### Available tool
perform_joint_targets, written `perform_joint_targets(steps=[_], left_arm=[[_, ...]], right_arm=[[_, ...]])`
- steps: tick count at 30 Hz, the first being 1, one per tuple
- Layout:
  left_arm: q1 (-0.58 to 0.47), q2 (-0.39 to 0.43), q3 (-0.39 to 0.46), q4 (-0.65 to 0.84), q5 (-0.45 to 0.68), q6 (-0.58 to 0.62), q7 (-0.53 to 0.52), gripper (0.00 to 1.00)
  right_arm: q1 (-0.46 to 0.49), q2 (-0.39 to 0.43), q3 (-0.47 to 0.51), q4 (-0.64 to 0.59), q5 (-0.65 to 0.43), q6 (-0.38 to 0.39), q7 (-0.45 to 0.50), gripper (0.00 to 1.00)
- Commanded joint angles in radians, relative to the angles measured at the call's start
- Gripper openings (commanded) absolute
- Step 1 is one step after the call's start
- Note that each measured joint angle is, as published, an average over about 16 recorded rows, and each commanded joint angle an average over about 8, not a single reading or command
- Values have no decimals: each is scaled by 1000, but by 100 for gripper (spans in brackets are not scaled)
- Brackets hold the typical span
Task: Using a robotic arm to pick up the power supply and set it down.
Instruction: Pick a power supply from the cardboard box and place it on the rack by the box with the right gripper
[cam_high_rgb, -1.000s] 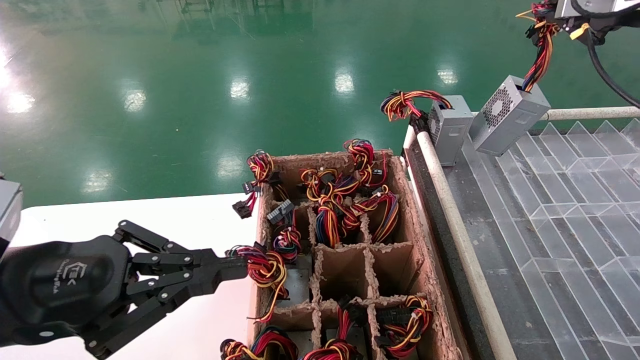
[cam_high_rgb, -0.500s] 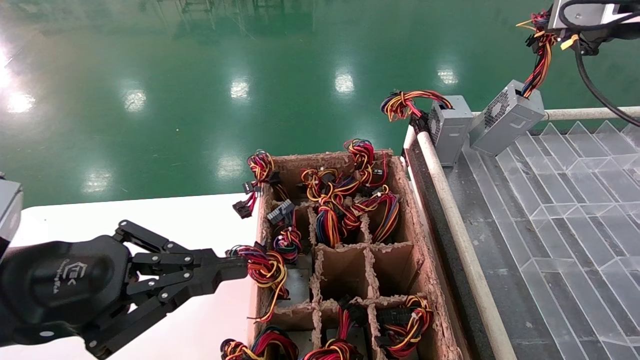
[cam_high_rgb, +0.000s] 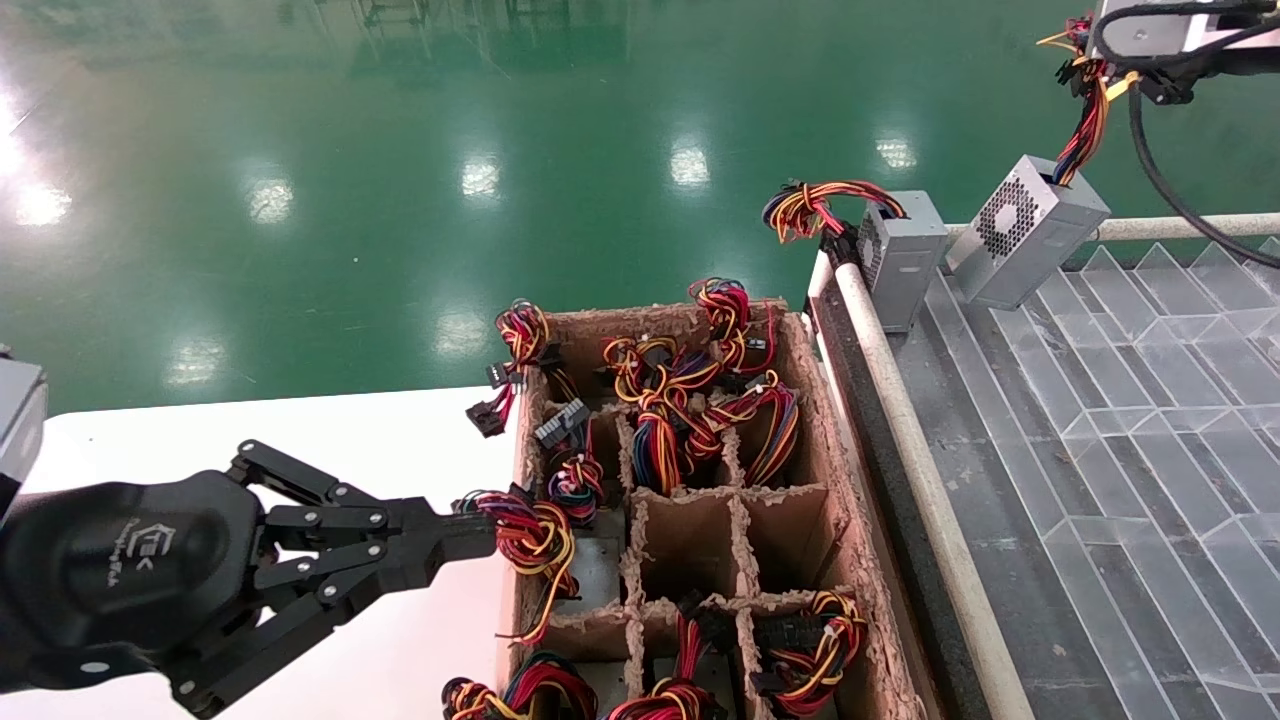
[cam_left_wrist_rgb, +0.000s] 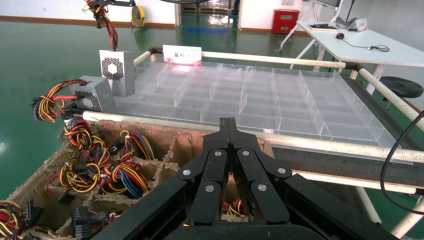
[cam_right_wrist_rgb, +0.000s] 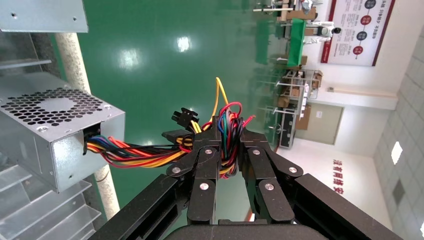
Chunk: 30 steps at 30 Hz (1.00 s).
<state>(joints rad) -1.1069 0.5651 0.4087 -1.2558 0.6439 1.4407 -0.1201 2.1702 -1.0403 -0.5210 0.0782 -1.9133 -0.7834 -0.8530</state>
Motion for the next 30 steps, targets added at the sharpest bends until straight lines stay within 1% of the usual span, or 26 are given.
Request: perform_joint_targets(steps=[1, 14, 25, 30], left_arm=[[0, 0, 0, 0, 0, 0, 0, 0], [0, 0, 0, 0, 0, 0, 0, 0], [0, 0, 0, 0, 0, 0, 0, 0], [0, 0, 0, 0, 0, 0, 0, 0]], right_arm=[[-4, -7, -1, -4, -1, 14, -10, 0], [-38, -35, 14, -1, 23, 44, -78, 0], [-40, -46, -2, -16, -4, 142, -108, 0], [-43, -51, -10, -26, -17, 168, -115, 0]])
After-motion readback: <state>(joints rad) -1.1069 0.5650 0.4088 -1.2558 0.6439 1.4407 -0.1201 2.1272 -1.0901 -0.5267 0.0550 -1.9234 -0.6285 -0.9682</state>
